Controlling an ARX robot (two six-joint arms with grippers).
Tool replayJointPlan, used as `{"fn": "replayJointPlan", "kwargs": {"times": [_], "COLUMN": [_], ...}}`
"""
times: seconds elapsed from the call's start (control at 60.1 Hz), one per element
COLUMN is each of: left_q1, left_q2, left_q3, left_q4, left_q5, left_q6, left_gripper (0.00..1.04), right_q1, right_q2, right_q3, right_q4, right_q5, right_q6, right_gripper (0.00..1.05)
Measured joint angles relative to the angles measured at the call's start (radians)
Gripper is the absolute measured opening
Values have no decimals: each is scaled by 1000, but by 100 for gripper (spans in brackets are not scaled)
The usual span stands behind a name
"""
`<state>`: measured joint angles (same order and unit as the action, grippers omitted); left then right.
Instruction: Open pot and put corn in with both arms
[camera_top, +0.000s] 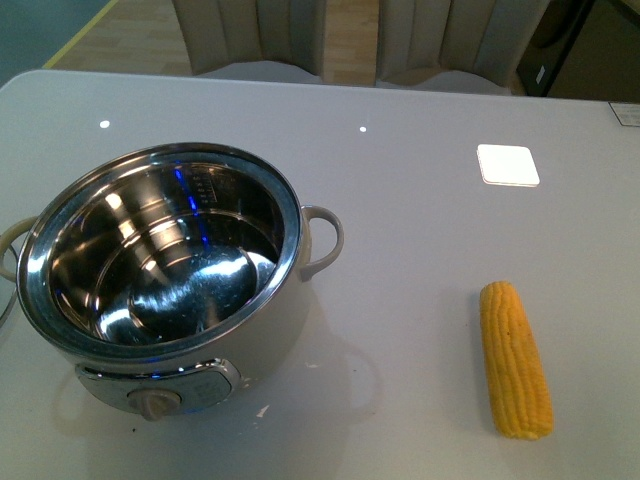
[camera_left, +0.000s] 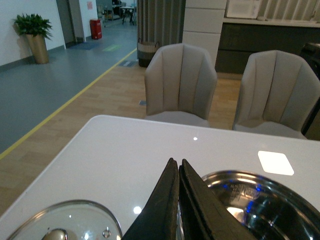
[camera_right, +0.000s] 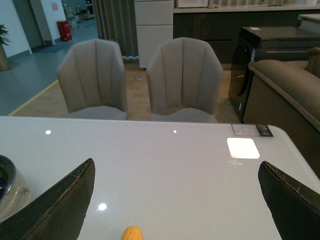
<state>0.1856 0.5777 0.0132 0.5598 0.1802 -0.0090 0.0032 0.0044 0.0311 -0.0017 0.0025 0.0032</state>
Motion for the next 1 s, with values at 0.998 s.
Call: {"fn": "replayJointPlan", "kwargs": {"times": [0.998], "left_q1": [-183], "left_q2": [-539], "left_q3": [0], "left_q4": [-546], "left_q5": [-180], "left_q6": [3], "left_gripper": [3], "right_q1": [0], "right_q2": [0], "right_q3": [0], "right_q4": [0], "right_q5": [0], "right_q6": [0], "right_gripper": [96]}}
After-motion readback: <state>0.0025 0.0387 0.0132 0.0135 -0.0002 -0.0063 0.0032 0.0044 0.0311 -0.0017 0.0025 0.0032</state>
